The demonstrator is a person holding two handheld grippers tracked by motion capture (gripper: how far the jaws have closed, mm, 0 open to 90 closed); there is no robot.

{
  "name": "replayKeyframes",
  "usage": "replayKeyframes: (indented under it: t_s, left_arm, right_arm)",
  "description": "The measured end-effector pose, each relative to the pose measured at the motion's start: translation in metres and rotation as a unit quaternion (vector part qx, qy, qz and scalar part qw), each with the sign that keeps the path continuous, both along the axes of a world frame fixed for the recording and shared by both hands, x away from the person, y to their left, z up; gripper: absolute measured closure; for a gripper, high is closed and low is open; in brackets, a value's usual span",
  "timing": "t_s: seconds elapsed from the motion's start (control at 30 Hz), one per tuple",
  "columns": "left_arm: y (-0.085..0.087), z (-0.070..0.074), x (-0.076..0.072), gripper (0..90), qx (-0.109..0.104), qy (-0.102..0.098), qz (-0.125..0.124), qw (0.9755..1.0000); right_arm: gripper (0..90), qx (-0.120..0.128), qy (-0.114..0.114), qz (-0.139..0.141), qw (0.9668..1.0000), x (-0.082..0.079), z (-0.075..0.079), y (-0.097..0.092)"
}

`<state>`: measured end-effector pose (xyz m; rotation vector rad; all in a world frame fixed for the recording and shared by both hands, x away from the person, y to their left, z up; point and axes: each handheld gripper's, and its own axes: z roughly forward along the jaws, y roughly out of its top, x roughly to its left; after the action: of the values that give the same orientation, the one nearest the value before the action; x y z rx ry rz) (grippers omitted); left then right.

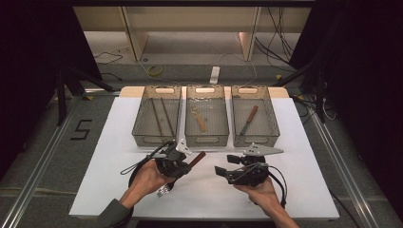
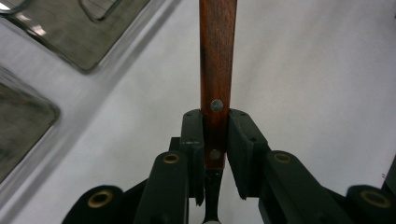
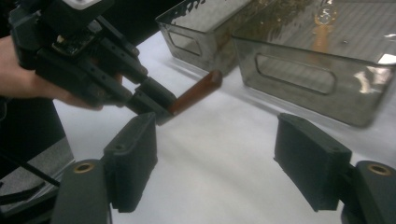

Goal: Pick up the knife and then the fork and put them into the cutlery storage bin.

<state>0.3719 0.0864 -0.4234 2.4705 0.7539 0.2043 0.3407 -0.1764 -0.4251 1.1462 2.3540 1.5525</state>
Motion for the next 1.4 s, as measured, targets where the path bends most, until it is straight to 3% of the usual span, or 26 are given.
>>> replayKeyframes:
  t_s: [0.17,0.27,0.5,0.77,1.0,1.17,1.33,1.4]
  left_arm:
    - [0.002,0.002,-0.002,76.5,-0.004,-0.007,0.005,1.0]
    - [0.003,0.004,-0.002,76.5,-0.008,-0.011,0.005,0.9999]
    - [0.003,0.008,-0.004,76.5,-0.018,-0.015,0.006,0.9997]
    - [0.002,0.014,-0.008,76.4,-0.038,-0.023,0.008,0.999]
    - [0.0,0.019,-0.011,76.4,-0.044,-0.025,0.005,0.9987]
    - [-0.001,0.021,-0.012,76.4,-0.046,-0.03,0.004,0.9985]
    - [-0.001,0.022,-0.013,76.3,-0.051,-0.035,0.005,0.9981]
    - [-0.002,0.022,-0.014,76.2,-0.054,-0.037,0.007,0.9978]
  right_arm:
    - [35.9,0.025,0.027,-0.003,0.9993,0.011,-0.005,0.015]
    - [38.2,0.024,0.039,0.006,0.9989,0.017,-0.008,0.025]
    - [43.0,0.039,0.053,0.016,0.9977,0.03,-0.011,0.042]
    - [50.6,0.065,0.07,0.012,0.9954,0.037,-0.013,0.049]
    - [63.4,0.093,0.088,0.017,0.9917,0.041,-0.014,0.05]
    - [67.7,0.111,0.093,0.022,0.9893,0.041,-0.014,0.05]
    - [76.0,0.13,0.105,0.024,0.9856,0.041,-0.013,0.049]
    - [79.2,0.145,0.112,0.028,0.9827,0.041,-0.012,0.049]
